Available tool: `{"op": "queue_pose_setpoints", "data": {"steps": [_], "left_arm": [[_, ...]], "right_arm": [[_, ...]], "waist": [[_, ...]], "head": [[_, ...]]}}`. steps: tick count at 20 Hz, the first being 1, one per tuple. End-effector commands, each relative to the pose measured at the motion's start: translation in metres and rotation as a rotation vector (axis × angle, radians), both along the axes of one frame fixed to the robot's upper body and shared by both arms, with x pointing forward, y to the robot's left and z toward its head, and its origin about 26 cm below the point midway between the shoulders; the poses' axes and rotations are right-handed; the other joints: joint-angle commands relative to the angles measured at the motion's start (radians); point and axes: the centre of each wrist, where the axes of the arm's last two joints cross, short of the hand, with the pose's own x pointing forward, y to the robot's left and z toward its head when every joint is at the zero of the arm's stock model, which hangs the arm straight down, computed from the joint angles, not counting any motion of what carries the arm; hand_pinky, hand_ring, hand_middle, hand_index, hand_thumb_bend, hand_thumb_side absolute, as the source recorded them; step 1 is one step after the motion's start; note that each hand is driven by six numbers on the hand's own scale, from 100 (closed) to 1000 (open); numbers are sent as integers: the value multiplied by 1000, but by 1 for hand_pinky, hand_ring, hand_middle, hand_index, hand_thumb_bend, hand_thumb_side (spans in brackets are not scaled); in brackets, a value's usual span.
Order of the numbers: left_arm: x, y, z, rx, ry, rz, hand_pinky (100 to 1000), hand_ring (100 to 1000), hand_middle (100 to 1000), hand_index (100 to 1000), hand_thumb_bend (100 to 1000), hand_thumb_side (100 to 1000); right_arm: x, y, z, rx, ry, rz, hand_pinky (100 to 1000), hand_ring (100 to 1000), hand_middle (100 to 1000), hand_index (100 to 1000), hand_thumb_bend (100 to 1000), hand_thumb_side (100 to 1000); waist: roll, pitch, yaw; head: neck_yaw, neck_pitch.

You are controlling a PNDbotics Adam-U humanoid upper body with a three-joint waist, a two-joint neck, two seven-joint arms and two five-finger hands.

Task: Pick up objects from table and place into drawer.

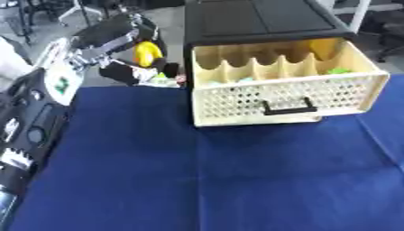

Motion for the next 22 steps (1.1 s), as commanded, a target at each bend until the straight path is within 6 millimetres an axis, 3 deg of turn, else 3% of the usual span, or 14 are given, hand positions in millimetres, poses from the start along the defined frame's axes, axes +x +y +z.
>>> {"op": "queue_pose_setpoints", "data": {"steps": [1, 14, 22], "left_arm": [[-9, -3, 26, -53, -46, -19, 100, 314, 390, 597, 100, 302], [-21, -32, 43, -175, -10, -121, 100, 308, 381, 595, 100, 347], [-22, -34, 43, -232, 60, -238, 100, 307, 386, 596, 100, 354]], "right_arm": [[-4, 1, 7, -13, -27, 7, 723, 100, 150, 689, 100, 986], [-4, 3, 8, -21, -19, 25, 731, 100, 149, 690, 100, 994], [-4, 4, 8, -22, -14, 31, 735, 100, 148, 690, 100, 998]], "waist": [[-3, -19, -1], [16, 4, -27], [31, 16, -43]], "head": [[1, -12], [14, -36], [23, -55]]}}
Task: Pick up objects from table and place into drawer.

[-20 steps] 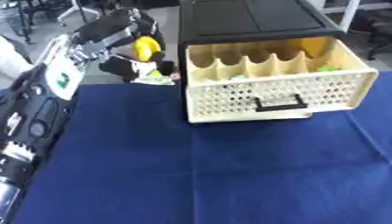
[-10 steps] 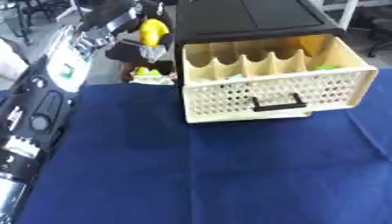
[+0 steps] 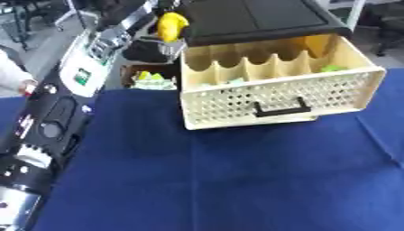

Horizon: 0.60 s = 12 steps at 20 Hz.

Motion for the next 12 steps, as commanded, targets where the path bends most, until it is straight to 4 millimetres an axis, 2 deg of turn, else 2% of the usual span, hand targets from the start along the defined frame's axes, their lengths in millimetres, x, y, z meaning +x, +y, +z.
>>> {"op": "queue_pose_setpoints", "data": {"steps": [1, 5, 9, 10, 12], "left_arm": [[-7, 3, 19, -3, -38, -33, 100, 307, 386, 597, 100, 356], [-6, 3, 18, -2, -40, -43, 100, 325, 401, 609, 100, 343], [-4, 1, 14, 55, -59, -52, 100, 410, 463, 663, 100, 279], [-3, 1, 12, 79, -62, -56, 154, 462, 498, 704, 100, 261], [-2, 1, 10, 123, -65, -67, 202, 490, 523, 735, 100, 327]], "right_arm": [[-4, 1, 8, -7, -29, 9, 735, 100, 148, 690, 100, 999], [-4, 1, 7, -7, -24, 10, 737, 100, 148, 690, 100, 1000], [-4, 0, 6, -5, -18, 10, 738, 100, 147, 690, 100, 1000], [-4, 0, 6, -3, -16, 9, 738, 100, 147, 690, 100, 1000], [-4, -1, 5, 0, -12, 7, 738, 100, 147, 690, 100, 1000]], "waist": [[-4, -20, -3], [-2, -17, -5], [-1, -17, -5], [-1, -17, -5], [-1, -17, -4]], "head": [[6, -17], [8, -18], [8, -18], [7, -17], [7, -15]]}}
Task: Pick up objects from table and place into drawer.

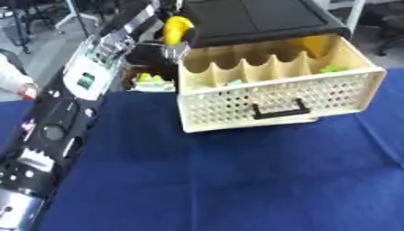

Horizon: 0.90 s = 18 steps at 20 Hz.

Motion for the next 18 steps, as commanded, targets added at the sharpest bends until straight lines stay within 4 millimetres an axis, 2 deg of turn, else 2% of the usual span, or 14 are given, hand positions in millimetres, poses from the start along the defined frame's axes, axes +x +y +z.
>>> {"op": "queue_pose_setpoints", "data": {"steps": [1, 4, 9, 13, 18], "left_arm": [[-4, 2, 13, 122, -74, -46, 220, 496, 542, 753, 100, 331], [-6, -4, 15, 110, -93, -117, 275, 533, 568, 773, 100, 310], [-10, -8, 19, 60, -88, -212, 331, 577, 604, 790, 100, 391], [-10, -3, 19, 43, -70, -233, 319, 563, 586, 776, 100, 376], [-8, 1, 16, -24, -36, -272, 308, 548, 566, 773, 100, 432]], "right_arm": [[-4, -2, 6, 0, -20, -1, 739, 100, 147, 690, 100, 1000], [-4, -2, 5, 8, -15, 1, 740, 100, 148, 690, 100, 1000], [-4, -2, 3, 14, -7, 3, 742, 100, 148, 690, 100, 1000], [-4, -3, 2, 16, 0, 3, 743, 100, 148, 690, 100, 1000], [-4, -3, 1, 18, 4, 2, 743, 100, 149, 690, 100, 1000]], "waist": [[-7, -22, 1], [-6, -21, 2], [-4, -21, 0], [-3, -23, 2], [-3, -30, 6]], "head": [[1, -8], [4, -10], [3, -10], [1, -9], [1, 1]]}}
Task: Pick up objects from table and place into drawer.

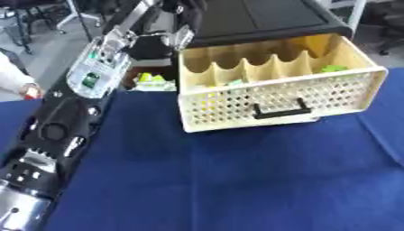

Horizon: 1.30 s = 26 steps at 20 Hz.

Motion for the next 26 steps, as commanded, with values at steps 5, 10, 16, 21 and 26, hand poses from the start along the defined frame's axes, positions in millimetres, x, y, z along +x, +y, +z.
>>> {"op": "queue_pose_setpoints", "data": {"steps": [5, 10, 16, 21, 26], "left_arm": [[-17, 14, 22, -19, -114, -162, 276, 492, 504, 747, 100, 516], [-48, 22, 44, -248, -6, -295, 289, 481, 490, 742, 100, 584], [-101, 34, 67, -417, 128, -474, 307, 484, 498, 739, 100, 608], [-125, 37, 71, -443, 168, -516, 307, 484, 498, 739, 100, 608], [-140, 63, 62, -502, 207, -487, 316, 487, 503, 739, 100, 619]], "right_arm": [[-5, -3, 7, -10, -28, -12, 739, 100, 149, 691, 100, 1000], [-6, -3, 11, -27, -55, -16, 734, 100, 152, 694, 100, 993], [-7, 1, 20, -83, -124, 1, 723, 100, 161, 705, 100, 974], [-8, 3, 23, -120, -150, 5, 722, 100, 162, 705, 100, 973], [-13, 19, 44, -307, -249, 45, 696, 122, 207, 743, 100, 956]], "waist": [[-13, -43, 16], [-22, -54, 34], [-38, -65, 49], [-42, -67, 52], [-79, -84, 78]], "head": [[-14, 25], [-24, 47], [-32, 63], [-33, 65], [-43, 77]]}}
